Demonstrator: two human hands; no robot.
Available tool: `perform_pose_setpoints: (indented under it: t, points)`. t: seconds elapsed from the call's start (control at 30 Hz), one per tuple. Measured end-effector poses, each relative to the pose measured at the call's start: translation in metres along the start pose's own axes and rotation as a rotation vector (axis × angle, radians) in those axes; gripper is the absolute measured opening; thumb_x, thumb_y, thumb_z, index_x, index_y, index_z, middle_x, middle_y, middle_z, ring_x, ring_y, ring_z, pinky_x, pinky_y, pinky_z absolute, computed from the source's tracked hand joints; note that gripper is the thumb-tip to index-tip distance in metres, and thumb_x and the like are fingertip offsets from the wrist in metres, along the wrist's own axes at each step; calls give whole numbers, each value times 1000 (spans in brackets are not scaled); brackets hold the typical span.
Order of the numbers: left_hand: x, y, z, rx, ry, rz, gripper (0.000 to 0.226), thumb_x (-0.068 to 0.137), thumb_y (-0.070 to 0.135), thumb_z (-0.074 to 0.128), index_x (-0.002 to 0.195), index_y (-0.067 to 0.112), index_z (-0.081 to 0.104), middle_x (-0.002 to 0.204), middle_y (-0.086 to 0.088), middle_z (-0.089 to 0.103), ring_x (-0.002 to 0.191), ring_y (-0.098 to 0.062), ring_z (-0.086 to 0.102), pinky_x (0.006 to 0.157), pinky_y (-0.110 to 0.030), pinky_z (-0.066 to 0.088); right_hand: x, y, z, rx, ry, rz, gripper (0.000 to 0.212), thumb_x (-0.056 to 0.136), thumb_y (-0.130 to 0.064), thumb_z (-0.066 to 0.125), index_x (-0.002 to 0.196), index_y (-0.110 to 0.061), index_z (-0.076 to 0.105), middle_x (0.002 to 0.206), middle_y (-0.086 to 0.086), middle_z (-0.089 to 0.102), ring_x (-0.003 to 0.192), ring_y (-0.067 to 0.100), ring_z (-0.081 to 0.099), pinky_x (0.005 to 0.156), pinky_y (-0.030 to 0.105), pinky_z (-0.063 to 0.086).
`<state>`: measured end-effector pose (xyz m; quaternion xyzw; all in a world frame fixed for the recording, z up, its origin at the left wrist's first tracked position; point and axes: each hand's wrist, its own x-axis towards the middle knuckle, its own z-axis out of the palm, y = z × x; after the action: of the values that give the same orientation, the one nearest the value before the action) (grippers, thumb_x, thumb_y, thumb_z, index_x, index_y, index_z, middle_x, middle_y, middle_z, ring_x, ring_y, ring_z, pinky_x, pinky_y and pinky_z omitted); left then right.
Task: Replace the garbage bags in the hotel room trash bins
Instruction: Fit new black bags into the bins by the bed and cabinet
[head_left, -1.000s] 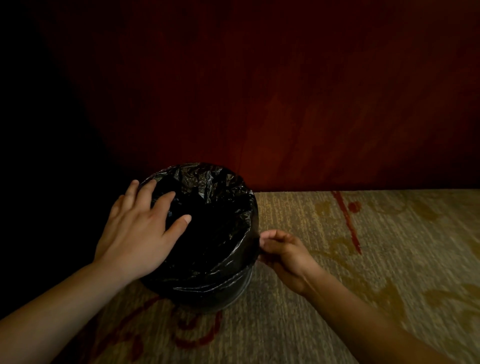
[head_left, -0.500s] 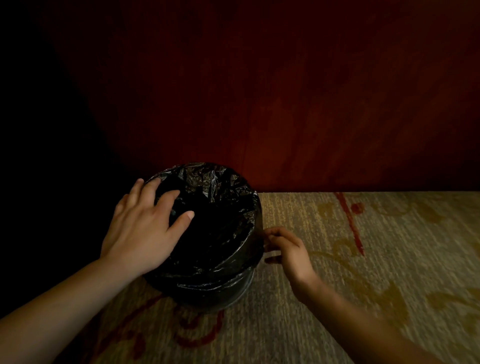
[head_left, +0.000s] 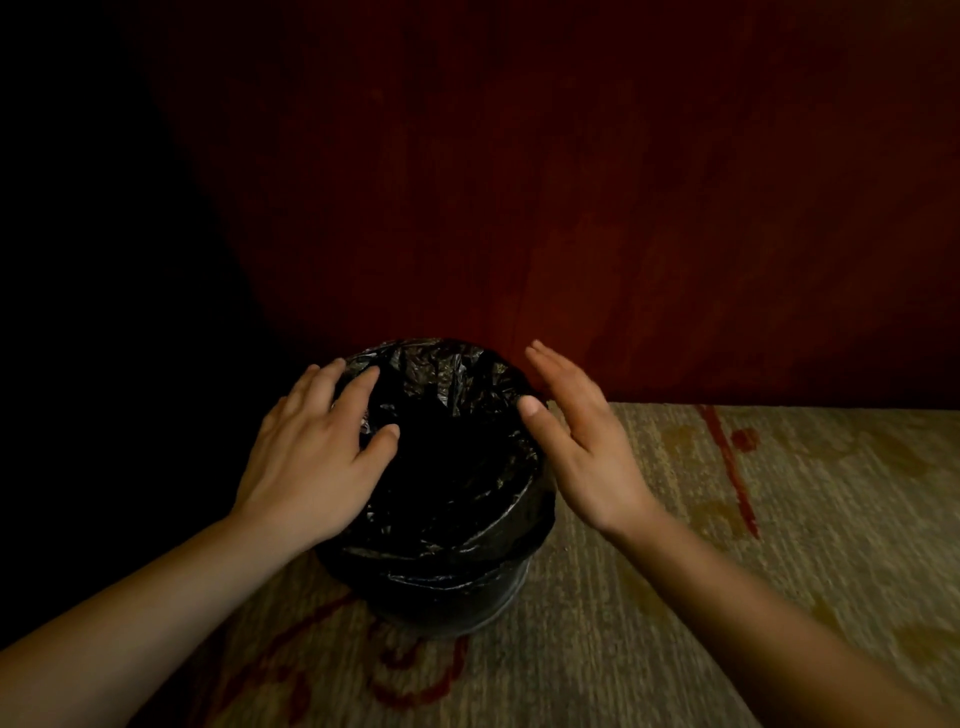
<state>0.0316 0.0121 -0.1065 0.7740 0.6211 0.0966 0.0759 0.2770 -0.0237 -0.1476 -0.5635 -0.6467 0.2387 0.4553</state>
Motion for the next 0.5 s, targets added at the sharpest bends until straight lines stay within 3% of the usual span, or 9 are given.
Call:
perform_pose_setpoints:
  t: [0.07,0.13,0.23,0.3,0.37,0.5]
  points:
    - [1,-4,-2,0,8,6,67,97,57,34,157,30,16,167,3,7,153,-19,0,123,-42,10,16,-12,-3,-148,-39,-138,52,99,-54,40,146,-31,48,156,-17,37,149,4,21,119,33,23]
    - [0,-10,-5,34,28,73,69,96,61,29,156,30,19,167,3,7,153,-17,-2,124,-40,6,27,-24,-2,-302,-101,-337,43,101,-46,42,131,-23,64,142,-9,56,144,12,34,116,34,30]
    - [-5,-15,-8,113,-12,263,75,87,67,17,154,34,27,166,8,8,152,-10,-9,124,-37,-6,41,-43,12,-642,-434,-601,42,101,-44,38,117,-23,70,125,-6,67,133,18,48,116,42,29]
    - [-7,-17,-6,153,-82,286,78,86,72,15,155,36,20,166,9,1,149,-7,-18,122,-36,-12,59,-50,24,-946,-689,-596,46,102,-50,34,124,-27,66,136,-7,60,143,19,36,122,46,15]
    - [-4,-19,-4,165,-153,223,81,88,78,19,157,36,9,166,10,-9,148,-6,-21,121,-36,-15,79,-48,25,-1170,-828,-512,47,103,-51,32,133,-27,60,147,-6,52,148,18,27,123,53,6]
    - [-1,-20,-3,199,-206,181,82,88,79,19,157,36,2,165,10,-13,149,-9,-20,122,-39,-12,91,-36,9,-1064,-839,-427,42,106,-43,33,140,-30,53,154,-11,43,151,11,19,122,57,-5]
